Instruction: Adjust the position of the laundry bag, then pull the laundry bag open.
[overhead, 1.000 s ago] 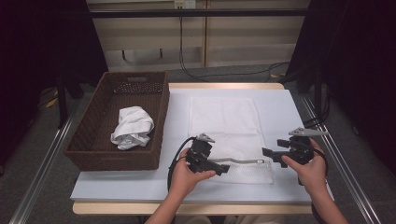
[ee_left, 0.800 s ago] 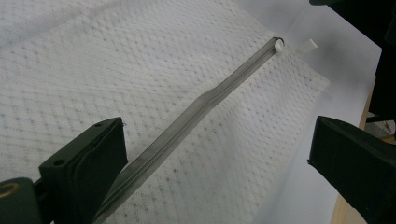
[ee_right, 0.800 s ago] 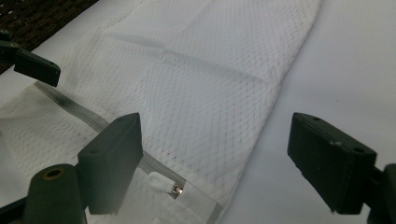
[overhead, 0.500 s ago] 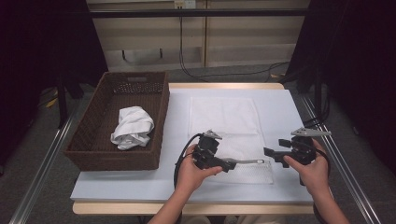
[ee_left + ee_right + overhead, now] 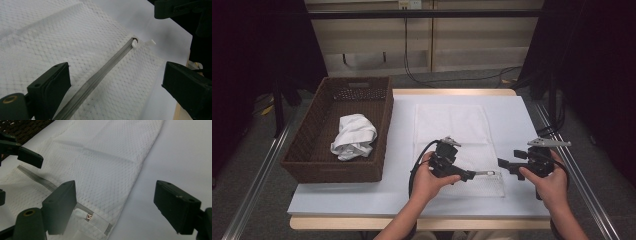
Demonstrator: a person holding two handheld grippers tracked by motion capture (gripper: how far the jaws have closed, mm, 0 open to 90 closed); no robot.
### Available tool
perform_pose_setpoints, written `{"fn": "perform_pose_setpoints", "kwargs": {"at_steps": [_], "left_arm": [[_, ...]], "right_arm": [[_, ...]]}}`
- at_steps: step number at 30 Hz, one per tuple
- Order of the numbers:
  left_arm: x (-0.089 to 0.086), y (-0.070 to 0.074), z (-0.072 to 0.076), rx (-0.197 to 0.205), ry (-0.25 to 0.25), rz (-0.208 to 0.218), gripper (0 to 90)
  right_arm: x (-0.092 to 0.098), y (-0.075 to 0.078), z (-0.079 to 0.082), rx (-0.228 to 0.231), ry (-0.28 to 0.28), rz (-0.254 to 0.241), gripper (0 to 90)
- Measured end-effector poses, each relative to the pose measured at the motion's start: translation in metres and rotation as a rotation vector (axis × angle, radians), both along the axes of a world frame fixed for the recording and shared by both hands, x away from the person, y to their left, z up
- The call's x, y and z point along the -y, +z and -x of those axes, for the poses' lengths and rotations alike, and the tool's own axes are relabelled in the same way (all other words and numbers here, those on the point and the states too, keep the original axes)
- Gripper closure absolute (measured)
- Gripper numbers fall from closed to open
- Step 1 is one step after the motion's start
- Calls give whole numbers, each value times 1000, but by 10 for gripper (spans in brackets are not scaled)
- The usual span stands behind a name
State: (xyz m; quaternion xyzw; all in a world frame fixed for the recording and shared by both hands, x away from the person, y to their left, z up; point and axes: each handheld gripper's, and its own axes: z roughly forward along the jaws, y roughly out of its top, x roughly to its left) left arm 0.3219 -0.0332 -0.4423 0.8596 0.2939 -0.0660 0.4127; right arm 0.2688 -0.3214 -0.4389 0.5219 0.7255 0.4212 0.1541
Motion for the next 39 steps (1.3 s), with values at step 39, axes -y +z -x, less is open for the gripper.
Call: {"fn": "perform_pose_setpoints", "kwargs": {"at_steps": [39], "left_arm": [[48, -9, -2, -114, -32, 55, 348]], "right_arm": [[10, 3, 13, 0, -38, -1, 185]]}}
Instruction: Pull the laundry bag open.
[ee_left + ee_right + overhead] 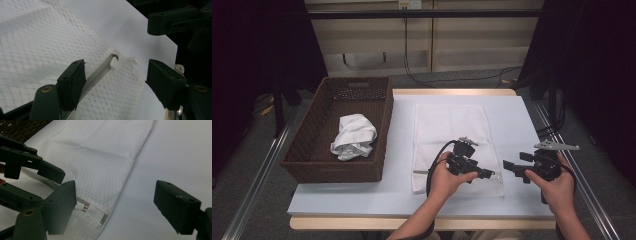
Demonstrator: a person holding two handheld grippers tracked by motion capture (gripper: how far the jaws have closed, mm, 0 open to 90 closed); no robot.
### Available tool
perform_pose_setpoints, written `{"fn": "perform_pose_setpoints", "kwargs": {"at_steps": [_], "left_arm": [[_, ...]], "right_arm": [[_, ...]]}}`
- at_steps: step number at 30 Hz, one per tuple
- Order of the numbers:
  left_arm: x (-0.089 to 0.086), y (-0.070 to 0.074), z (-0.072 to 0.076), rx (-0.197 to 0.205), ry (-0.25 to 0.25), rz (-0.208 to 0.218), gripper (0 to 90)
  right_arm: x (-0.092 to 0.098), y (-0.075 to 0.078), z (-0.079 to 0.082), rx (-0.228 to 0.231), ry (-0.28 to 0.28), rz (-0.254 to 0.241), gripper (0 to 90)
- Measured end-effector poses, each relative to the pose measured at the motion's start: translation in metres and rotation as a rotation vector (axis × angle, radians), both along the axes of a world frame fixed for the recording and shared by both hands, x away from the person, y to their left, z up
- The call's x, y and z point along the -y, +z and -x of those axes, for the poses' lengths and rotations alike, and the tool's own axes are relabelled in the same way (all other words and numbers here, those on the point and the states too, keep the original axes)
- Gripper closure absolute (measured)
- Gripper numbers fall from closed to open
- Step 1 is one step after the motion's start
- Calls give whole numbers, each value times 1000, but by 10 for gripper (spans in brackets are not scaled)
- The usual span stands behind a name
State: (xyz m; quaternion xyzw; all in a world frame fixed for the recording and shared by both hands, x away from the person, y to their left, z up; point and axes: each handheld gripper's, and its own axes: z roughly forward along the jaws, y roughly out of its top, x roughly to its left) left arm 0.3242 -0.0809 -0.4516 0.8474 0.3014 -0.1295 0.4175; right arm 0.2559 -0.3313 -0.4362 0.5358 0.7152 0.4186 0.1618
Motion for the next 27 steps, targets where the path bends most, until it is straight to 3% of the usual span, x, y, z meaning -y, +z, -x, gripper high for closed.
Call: {"fn": "perform_pose_setpoints", "kwargs": {"at_steps": [2, 9, 12, 17, 19, 20, 24, 25, 27], "left_arm": [[2, -2, -1, -43, 16, -1, 368], [5, -5, -3, -126, 37, -30, 477], [7, -6, -2, -140, 41, -38, 547], [11, -11, -4, -174, 73, -22, 568], [12, -12, -5, -173, 68, -46, 612], [14, -13, -4, -187, 93, -26, 615], [18, -16, -4, -218, 110, -20, 630], [17, -17, -5, -215, 107, -42, 643], [17, -18, -6, -212, 97, -46, 657]], "right_arm": [[0, 0, 0, 2, 3, -1, 186], [0, 0, 1, -1, 4, 0, 186], [-2, 0, 0, -2, 9, 2, 185], [-2, -1, 0, -5, 10, 3, 185], [-2, -1, 0, -7, 9, 3, 186], [-2, -1, 0, -8, 8, 1, 185], [-2, -1, 0, -4, 12, 1, 186], [-2, -1, 0, -4, 12, 1, 186], [-2, -1, 0, -5, 12, 0, 185]]}}
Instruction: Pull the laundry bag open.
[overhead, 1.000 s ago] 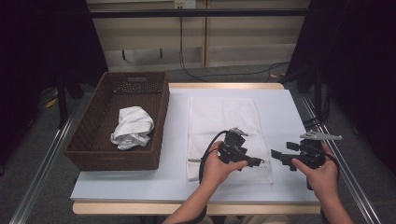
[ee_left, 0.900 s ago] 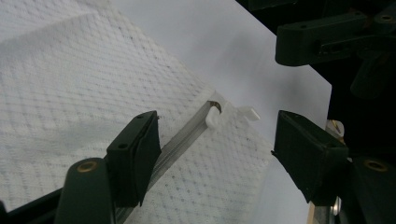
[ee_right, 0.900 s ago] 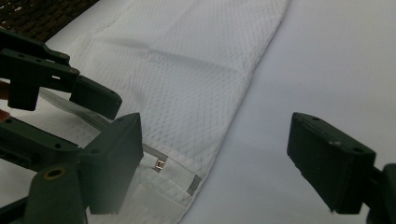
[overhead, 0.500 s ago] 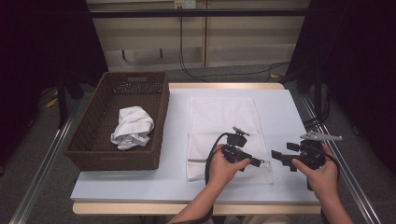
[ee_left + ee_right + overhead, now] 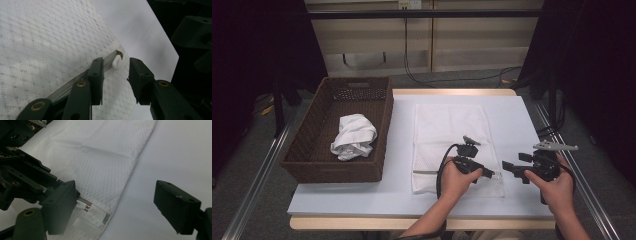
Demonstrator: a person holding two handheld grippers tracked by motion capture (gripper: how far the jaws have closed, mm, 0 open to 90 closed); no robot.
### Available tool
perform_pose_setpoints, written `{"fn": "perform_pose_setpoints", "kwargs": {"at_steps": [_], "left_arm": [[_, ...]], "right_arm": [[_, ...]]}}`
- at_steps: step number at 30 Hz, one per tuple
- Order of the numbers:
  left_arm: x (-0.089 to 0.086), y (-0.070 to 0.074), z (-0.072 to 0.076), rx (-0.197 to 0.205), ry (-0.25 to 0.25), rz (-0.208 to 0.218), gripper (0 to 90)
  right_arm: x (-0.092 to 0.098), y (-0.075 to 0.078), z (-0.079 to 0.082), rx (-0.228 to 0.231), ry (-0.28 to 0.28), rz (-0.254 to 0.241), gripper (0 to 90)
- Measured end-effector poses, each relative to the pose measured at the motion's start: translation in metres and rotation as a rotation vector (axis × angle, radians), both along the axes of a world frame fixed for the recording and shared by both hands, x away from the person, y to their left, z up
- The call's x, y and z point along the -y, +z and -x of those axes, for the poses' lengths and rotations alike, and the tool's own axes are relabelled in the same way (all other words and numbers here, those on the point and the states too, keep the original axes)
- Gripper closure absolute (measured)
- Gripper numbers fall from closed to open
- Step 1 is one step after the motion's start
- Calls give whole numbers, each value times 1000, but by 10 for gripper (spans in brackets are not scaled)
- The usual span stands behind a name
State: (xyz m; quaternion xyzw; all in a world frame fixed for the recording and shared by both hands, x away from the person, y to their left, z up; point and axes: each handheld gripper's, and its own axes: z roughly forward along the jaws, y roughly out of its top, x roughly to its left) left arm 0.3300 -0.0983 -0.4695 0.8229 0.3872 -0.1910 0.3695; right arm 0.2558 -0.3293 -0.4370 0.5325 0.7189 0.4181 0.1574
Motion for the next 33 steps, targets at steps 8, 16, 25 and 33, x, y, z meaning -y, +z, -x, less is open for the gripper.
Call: {"fn": "perform_pose_setpoints", "kwargs": {"at_steps": [8, 16, 25, 33], "left_arm": [[3, -2, 1, -25, 32, 15, 688], [9, -2, 1, -27, 33, 23, 702], [15, -4, 4, -13, 48, 38, 731], [17, -7, 4, -28, 79, 43, 759]], "right_arm": [[0, -1, 0, -4, -2, -2, 186], [0, -2, -1, -5, -3, -4, 186], [1, -2, -1, -4, -3, -7, 186], [2, -2, -1, -6, -4, -9, 185]]}}
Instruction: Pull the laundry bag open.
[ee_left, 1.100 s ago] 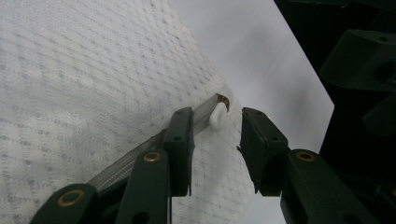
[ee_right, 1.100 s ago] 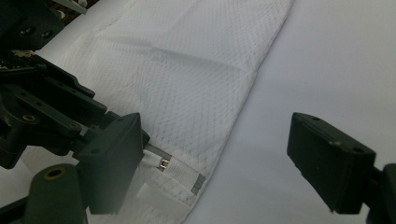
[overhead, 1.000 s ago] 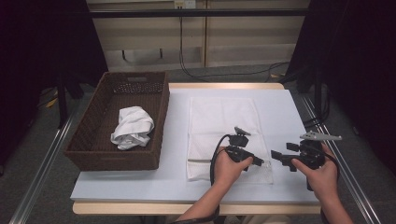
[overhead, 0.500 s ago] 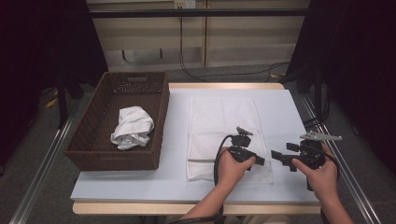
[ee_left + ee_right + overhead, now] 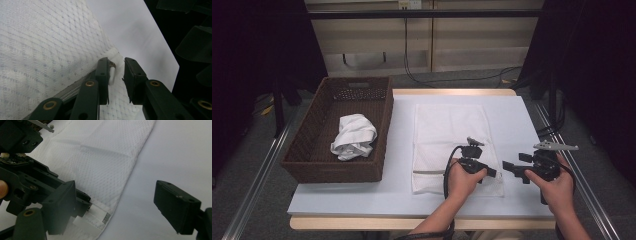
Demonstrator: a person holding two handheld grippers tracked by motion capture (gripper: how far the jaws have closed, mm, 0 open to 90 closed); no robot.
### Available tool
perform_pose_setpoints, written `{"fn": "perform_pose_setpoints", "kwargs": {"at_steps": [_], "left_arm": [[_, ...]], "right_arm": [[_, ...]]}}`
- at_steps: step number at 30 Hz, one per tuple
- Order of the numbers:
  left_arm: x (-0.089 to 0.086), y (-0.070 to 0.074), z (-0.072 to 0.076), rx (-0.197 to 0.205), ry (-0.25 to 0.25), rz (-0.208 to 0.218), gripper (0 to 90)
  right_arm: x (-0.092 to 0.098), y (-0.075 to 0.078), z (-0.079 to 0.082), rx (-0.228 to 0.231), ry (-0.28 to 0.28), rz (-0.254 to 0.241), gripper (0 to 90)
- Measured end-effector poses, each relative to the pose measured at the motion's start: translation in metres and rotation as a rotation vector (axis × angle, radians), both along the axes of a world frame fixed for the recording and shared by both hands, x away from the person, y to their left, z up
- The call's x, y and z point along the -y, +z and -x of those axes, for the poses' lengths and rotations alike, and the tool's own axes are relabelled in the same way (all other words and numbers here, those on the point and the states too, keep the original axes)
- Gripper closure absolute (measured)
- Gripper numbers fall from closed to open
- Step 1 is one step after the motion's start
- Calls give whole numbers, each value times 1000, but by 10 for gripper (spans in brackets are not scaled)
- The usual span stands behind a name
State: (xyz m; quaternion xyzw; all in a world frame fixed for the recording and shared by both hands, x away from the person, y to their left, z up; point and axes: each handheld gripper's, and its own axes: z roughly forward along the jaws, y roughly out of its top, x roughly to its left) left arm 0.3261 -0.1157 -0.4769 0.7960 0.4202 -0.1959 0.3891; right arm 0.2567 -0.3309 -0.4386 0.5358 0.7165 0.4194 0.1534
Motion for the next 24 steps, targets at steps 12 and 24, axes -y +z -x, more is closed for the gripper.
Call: {"fn": "perform_pose_setpoints", "kwargs": {"at_steps": [12, 24], "left_arm": [[-5, -3, -6, -44, -46, -2, 859], [-8, 3, -5, -71, -41, 19, 860]], "right_arm": [[-1, -1, 0, -12, 10, -5, 185], [-3, -1, 0, -15, 12, -11, 185]]}}
